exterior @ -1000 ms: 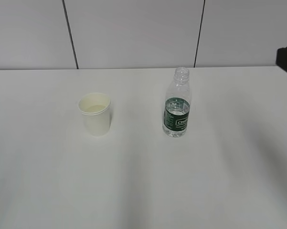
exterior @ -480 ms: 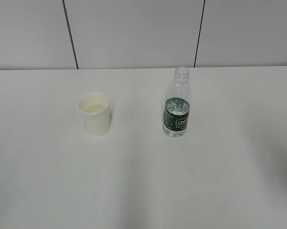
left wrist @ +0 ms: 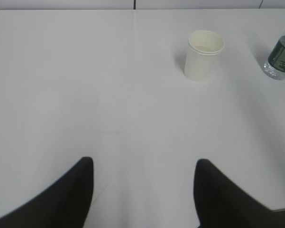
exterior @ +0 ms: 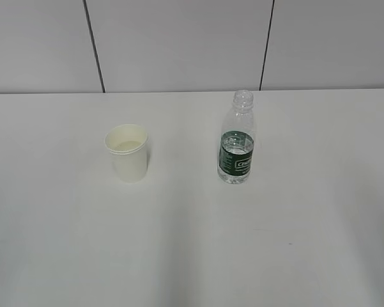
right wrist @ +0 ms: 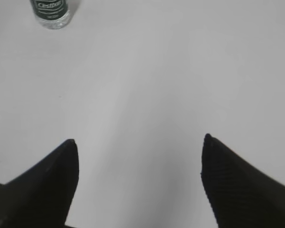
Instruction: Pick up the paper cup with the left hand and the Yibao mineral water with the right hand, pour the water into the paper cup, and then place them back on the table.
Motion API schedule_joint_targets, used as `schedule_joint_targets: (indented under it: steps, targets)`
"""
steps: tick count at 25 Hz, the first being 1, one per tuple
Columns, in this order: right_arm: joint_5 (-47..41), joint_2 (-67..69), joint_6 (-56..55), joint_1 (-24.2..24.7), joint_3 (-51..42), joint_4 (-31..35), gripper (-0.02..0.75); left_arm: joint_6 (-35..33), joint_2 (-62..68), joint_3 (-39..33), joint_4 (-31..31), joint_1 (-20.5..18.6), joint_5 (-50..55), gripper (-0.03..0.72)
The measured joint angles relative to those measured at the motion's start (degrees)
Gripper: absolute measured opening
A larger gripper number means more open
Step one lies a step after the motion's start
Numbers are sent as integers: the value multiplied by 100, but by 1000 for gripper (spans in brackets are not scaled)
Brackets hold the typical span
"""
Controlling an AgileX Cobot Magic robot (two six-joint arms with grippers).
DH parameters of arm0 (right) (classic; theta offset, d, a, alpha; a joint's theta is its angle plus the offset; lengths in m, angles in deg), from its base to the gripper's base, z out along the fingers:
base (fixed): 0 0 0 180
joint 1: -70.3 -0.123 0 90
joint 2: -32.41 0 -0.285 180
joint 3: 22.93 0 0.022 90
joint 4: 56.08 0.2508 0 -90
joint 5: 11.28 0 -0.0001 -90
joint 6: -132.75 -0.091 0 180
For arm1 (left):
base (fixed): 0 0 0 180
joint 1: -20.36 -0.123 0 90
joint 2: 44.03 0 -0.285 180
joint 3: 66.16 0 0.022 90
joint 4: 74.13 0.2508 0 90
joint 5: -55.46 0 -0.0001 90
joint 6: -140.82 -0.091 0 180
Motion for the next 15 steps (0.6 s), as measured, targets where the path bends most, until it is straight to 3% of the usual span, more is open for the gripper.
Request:
schedule_joint_targets:
  steps: [10,15]
  targets:
    - [-1402,-1532,332,0,0,368,592,0,0,0,-6,0,-5,458]
    - [-1698,-2207,355,0,-61,417,592,0,0,0,-6,0,-5,458]
